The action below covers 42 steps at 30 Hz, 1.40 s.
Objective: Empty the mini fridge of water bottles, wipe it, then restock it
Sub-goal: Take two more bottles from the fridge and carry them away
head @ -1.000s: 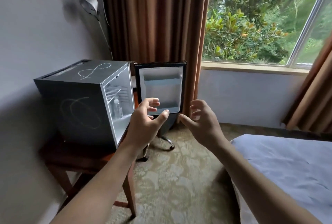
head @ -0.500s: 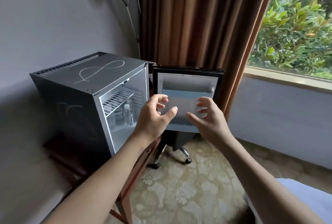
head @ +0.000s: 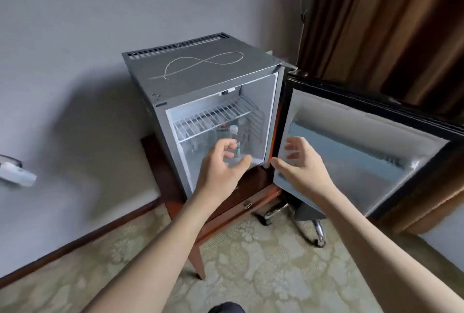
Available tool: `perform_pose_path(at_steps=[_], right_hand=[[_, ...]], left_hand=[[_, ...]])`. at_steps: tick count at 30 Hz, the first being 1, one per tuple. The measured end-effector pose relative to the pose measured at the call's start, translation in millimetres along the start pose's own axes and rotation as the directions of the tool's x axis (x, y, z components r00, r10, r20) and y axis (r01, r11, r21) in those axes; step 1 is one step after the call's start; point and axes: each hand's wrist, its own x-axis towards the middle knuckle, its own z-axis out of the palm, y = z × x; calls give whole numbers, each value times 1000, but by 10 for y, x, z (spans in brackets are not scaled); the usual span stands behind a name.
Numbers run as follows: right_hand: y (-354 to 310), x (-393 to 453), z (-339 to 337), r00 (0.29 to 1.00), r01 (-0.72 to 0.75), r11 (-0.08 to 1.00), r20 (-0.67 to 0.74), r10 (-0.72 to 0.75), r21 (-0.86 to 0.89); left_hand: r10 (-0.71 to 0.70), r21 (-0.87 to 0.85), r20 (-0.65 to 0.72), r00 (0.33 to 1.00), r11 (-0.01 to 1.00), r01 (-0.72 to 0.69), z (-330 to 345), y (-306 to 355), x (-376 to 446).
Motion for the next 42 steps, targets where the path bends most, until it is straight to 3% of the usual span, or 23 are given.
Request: perform_pose_path(at_steps=[8, 19, 24, 28, 33, 36, 39, 42], right_hand=[[548, 950, 620, 976, -33, 999, 217, 35, -13], [1477, 2092, 1533, 918, -342, 930, 258, 301, 133], [1738, 2350, 2001, 892, -439, 863, 241, 383, 249], [1785, 2526, 2319, 893, -439, 858, 234, 384, 266], [1845, 2566, 2481, 857, -512, 782, 278, 435, 356], [1778, 2562, 2456, 830, -552, 738, 339, 443, 387], [1722, 2553, 2390, 844, -524, 780, 331, 421, 343], [1684, 2414, 2277, 846, -498, 771, 419, 330, 397]], left_hand=[[-181, 37, -146, 973, 981, 189, 306, -713, 640], [-351, 176, -63, 934, 917, 357, 1182, -2051, 1913], [-329, 50, 18, 944, 943, 328, 1391, -2433, 2314], [-395, -166, 32, 918, 904, 394, 1510, -2588, 2456], [-411, -190, 160, 898, 880, 436, 1424, -2651, 2490], [-443, -174, 150, 884, 868, 465, 1293, -2676, 2424], [-415, -175, 160, 896, 881, 439, 1173, -2628, 2283], [-378, -168, 112, 919, 904, 393, 1095, -2365, 2104]])
